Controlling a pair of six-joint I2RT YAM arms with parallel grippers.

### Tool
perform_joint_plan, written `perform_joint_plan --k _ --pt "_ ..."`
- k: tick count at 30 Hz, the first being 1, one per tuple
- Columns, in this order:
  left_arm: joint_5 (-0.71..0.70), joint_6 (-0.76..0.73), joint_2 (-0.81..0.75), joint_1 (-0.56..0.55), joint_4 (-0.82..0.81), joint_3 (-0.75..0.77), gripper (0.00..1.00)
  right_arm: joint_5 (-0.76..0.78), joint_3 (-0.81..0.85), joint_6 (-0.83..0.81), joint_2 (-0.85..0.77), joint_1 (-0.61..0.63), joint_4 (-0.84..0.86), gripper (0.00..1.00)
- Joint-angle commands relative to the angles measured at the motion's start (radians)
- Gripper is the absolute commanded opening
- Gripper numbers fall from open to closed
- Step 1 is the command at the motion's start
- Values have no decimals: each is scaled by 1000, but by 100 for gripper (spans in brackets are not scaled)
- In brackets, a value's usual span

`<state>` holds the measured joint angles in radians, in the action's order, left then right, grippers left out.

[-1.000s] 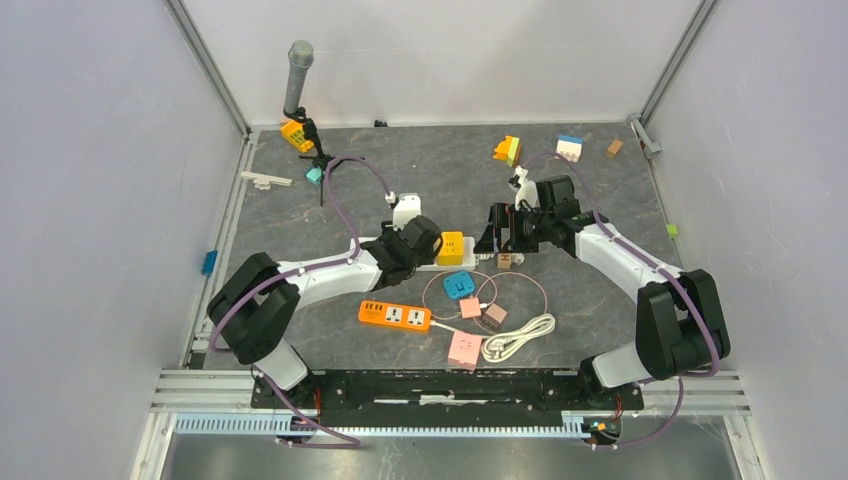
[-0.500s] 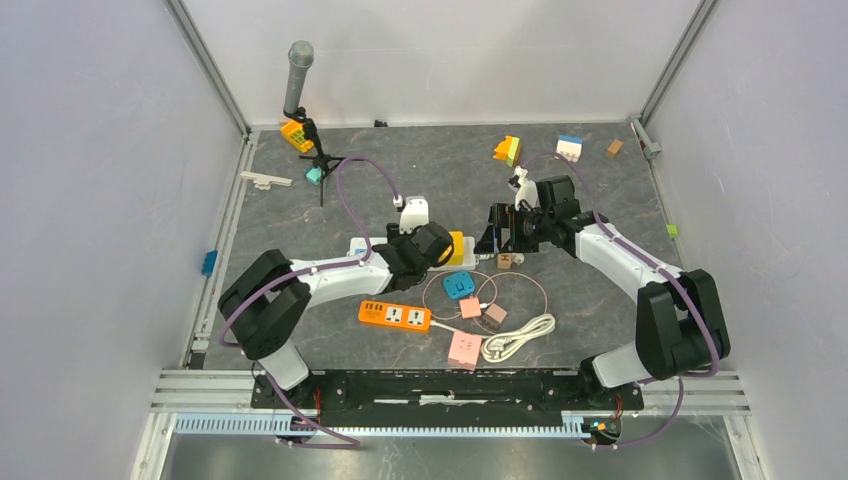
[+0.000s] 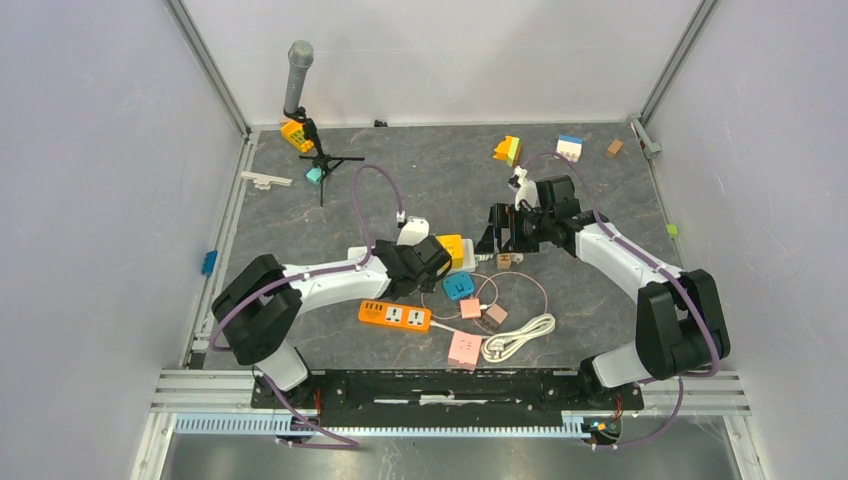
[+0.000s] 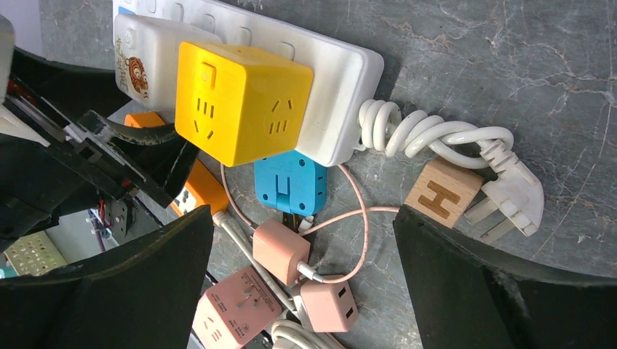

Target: Insert the plug

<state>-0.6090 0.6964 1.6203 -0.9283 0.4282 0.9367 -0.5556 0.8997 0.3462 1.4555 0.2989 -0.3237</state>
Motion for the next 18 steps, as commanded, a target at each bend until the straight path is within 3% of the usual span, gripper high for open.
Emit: perform_joint_plan --k 1,7,10,18 --pt "-36 -20 -23 6 233 120 100 6 53 -19 -5 -3 4 98" --pt "7 -40 -91 66 259 189 100 3 57 -24 -3 -3 1 98" --pt "120 -39 -178 136 212 162 100 -4 62 -25 3 -3 1 98" --pt "560 -28 -425 510 11 -71 100 -25 87 -42 34 -3 -8 98"
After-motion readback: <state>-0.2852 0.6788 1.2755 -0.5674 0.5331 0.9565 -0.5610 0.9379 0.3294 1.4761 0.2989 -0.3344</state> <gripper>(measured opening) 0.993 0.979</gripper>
